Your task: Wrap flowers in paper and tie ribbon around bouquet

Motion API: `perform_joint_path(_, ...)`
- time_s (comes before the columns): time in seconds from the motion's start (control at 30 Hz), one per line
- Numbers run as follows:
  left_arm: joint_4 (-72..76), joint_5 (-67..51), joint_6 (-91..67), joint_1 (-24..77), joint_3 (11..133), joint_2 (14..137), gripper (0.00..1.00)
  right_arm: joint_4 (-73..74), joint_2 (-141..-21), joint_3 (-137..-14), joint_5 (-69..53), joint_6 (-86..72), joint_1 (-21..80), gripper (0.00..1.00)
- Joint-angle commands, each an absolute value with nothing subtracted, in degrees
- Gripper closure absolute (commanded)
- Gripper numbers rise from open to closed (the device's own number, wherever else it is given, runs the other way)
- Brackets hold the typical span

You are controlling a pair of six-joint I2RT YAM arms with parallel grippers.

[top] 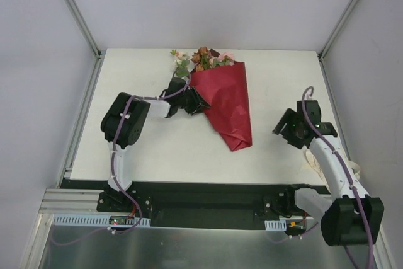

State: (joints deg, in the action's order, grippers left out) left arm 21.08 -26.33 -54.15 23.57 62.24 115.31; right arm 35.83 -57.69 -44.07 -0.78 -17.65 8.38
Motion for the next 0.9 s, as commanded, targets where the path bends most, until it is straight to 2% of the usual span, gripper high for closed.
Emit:
perform_joint_path(0.0,30.93,-18.03,-66.69,29.78,69.33,122.86,0.65,40.96,-60.29,-46.58,13.08,-20.04,-4.46,0.25)
perform_joint_path(0.13,33.48,-15.65,-73.47,35.58,83.88,133.55,0.64,37.62,-63.97,-49.91,13.62,-17.58,-16.66,0.2)
perform_joint_path(0.27,33.49,-14.24,-78.47,38.31,98.76,142.98,0.62,32.01,-70.55,-52.64,5.23,-15.04,-24.86,0.16)
perform_joint_path(0.4,33.66,-13.89,-80.51,39.29,110.19,149.32,0.52,26.55,-78.91,-57.64,0.53,-13.62,-27.16,0.15)
perform_joint_path(0.43,33.75,-13.97,-80.68,39.37,110.3,149.41,0.46,26.46,-80.49,-58.61,-1.65,-14.15,-27.16,0.15)
perform_joint_path(0.57,34.8,-15.03,-77.1,39.29,101.8,142.4,0.34,26.55,-85.69,-60.82,-0.71,-15.56,-27.33,0.16)
perform_joint_path(0.67,36.83,-16.52,-73.14,39.2,90.21,133.97,0.26,25.66,-89.02,-61.35,-0.35,-17.13,-28.65,0.16)
perform_joint_path(0.7,37.26,-17.39,-72.6,39.29,83.82,131.77,0.24,26.1,-89.9,-61.35,-0.44,-17.92,-29.09,0.17)
perform_joint_path(0.87,42.1,-22.58,-68.75,39.55,67.44,118.67,0.2,22.24,-95.44,-59.5,-0.44,-21.27,-30.23,0.22)
